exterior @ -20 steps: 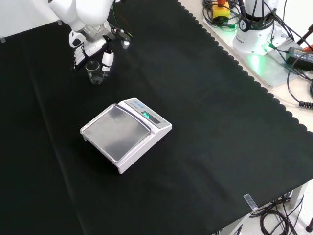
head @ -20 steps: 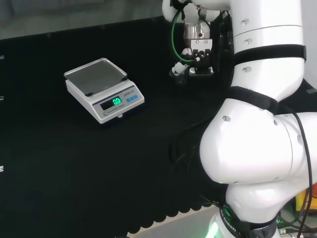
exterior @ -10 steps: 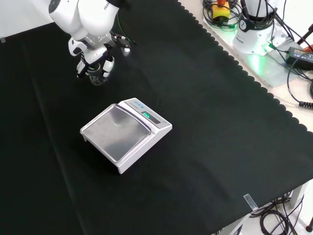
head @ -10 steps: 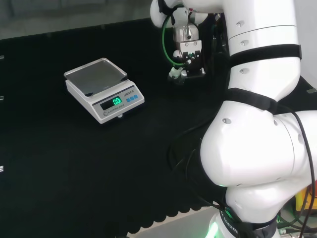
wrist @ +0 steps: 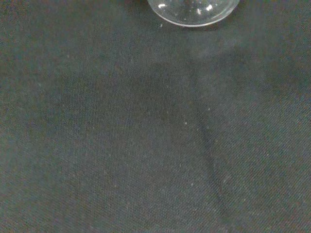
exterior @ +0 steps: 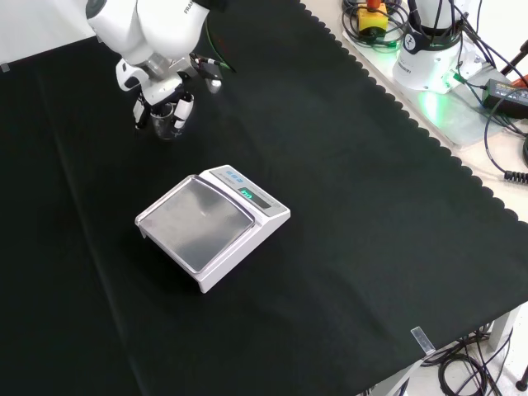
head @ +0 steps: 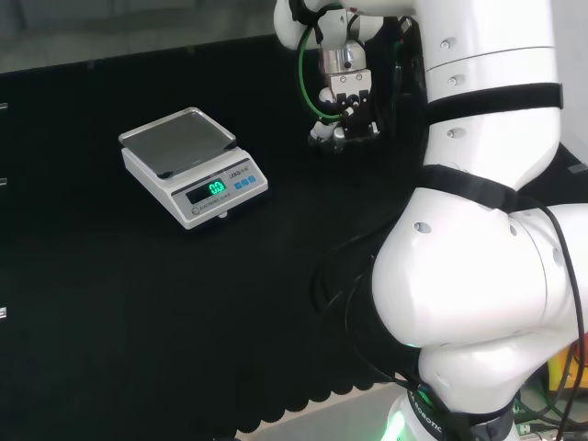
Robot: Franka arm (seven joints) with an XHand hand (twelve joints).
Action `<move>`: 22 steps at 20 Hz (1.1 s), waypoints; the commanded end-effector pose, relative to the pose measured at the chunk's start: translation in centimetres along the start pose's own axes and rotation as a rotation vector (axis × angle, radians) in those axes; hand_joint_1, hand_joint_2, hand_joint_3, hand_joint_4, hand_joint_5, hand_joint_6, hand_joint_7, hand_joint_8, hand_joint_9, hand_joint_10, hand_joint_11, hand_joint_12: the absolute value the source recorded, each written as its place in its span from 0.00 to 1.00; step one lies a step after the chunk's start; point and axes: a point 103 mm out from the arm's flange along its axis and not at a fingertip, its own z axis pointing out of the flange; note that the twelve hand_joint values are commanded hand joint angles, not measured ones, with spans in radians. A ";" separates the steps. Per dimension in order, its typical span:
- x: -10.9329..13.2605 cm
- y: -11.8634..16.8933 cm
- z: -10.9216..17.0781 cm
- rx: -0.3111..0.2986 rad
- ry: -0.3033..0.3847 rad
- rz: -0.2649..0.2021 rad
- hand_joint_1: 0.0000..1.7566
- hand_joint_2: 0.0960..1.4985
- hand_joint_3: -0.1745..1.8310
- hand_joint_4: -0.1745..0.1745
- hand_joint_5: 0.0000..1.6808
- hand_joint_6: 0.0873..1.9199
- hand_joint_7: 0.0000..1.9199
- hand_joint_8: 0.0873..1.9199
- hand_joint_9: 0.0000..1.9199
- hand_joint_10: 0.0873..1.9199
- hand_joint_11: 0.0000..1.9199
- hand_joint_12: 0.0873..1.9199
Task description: Pick up the beaker.
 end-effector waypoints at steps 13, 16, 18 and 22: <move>2.5 -2.9 -6.0 -0.083 0.038 0.002 0.64 0.75 0.00 0.00 0.36 0.05 0.46 0.34 0.75 0.20 0.82 0.35; 3.8 -3.6 -6.7 -0.084 0.043 0.006 0.64 0.75 0.00 0.00 0.35 0.05 0.45 0.34 0.75 0.20 0.83 0.35; 4.8 -4.0 -7.5 -0.090 0.046 0.001 0.64 0.75 0.00 0.00 0.35 0.04 0.45 0.34 0.75 0.20 0.83 0.35; 6.7 -4.3 -8.8 -0.087 0.027 -0.025 0.64 0.75 0.00 0.00 0.34 0.04 0.44 0.34 0.75 0.20 0.83 0.35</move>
